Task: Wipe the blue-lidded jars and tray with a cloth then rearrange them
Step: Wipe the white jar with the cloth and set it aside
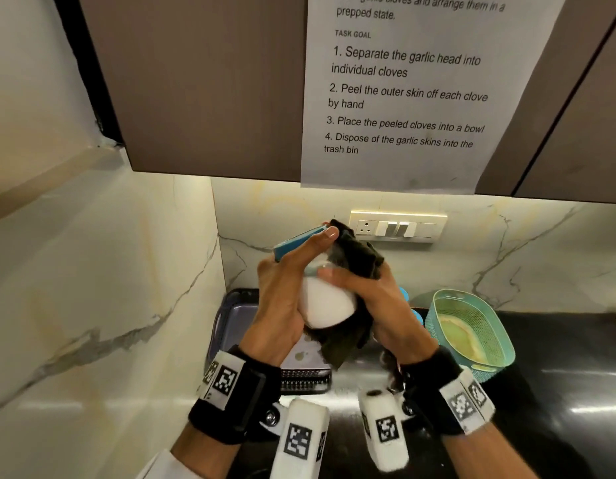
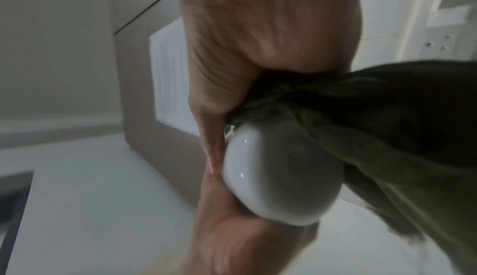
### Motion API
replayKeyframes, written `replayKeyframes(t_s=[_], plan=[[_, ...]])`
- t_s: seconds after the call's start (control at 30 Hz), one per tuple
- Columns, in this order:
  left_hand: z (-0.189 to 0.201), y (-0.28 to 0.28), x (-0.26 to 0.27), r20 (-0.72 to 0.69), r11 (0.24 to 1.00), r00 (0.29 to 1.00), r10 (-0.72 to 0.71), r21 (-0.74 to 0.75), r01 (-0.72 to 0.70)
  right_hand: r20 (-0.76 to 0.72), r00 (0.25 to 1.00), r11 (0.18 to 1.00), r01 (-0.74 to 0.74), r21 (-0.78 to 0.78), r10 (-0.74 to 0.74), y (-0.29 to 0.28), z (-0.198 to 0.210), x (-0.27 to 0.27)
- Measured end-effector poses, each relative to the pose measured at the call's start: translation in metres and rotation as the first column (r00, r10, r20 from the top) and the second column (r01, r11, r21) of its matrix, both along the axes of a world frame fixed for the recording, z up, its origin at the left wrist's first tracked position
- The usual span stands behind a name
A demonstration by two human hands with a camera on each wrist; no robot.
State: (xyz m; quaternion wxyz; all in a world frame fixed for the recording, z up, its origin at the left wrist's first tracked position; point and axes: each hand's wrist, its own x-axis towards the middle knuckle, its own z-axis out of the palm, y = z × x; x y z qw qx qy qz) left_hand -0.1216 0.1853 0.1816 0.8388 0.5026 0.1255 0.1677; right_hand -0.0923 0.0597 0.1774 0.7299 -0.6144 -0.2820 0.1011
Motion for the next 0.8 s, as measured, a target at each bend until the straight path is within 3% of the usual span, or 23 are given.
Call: replayKeyframes(t_s=[0.03,0.1,0.17,0.2,0.27,0.33,0.4,0.47,0.6,0.63,0.67,0.73,0.8], plan=[[0.002,-0.001,0.002,0.005,1.0,1.0,0.001,-0.011,-0.001,0.004,0.999,0.999,0.047,0.003,-0.047,0.004,0.0,0.0],[0.002,0.003,0.004,0.024,0.998,1.0,0.012,-0.06,-0.011,0.199,0.962,0.98,0.198,-0.025,-0.189,0.012,-0.006,-0.009],[0.0,0.008,0.004,0.028,0.997,0.998,0.047,-0.059,-0.045,0.471,0.851,0.963,0.27,-0.014,-0.232,0.016,-0.022,-0.014],[-0.001,0.01,0.003,0.026,0.997,0.998,0.057,-0.05,-0.056,0.538,0.812,0.961,0.276,-0.015,-0.225,0.017,-0.028,-0.014],[-0.004,0.01,0.003,0.002,0.996,0.997,0.076,-0.041,-0.076,0.448,0.871,0.971,0.237,-0.022,-0.202,0.015,-0.029,-0.01],[-0.002,0.004,-0.001,-0.018,0.995,0.996,0.089,-0.041,-0.09,0.166,0.971,0.984,0.175,-0.013,-0.171,0.013,-0.016,-0.009],[0.002,-0.002,-0.004,-0.032,0.997,0.997,0.073,-0.022,-0.074,-0.078,0.986,0.989,0.147,-0.011,-0.148,0.01,-0.005,-0.005],[0.01,-0.004,-0.007,-0.013,0.997,0.997,0.073,0.002,-0.073,-0.058,0.98,0.981,0.192,-0.012,-0.192,0.008,0.001,-0.008],[0.021,0.001,-0.002,0.023,0.998,0.998,0.057,-0.007,-0.057,0.343,0.895,0.956,0.293,0.027,-0.284,0.007,-0.011,-0.021],[0.023,0.0,-0.003,0.03,0.999,0.998,0.053,-0.007,-0.053,0.378,0.88,0.954,0.297,0.033,-0.287,0.006,-0.013,-0.02],[0.023,-0.001,-0.004,0.036,0.998,0.998,0.055,0.003,-0.055,0.339,0.897,0.956,0.29,0.035,-0.285,0.005,-0.01,-0.018],[0.025,-0.009,-0.01,0.054,0.998,0.997,0.051,0.029,-0.053,0.075,0.969,0.972,0.232,0.039,-0.234,0.003,0.004,-0.014],[0.025,-0.015,-0.015,0.055,0.998,0.998,0.041,0.053,-0.044,-0.084,0.977,0.978,0.199,0.058,-0.194,0.0,0.007,-0.012]])
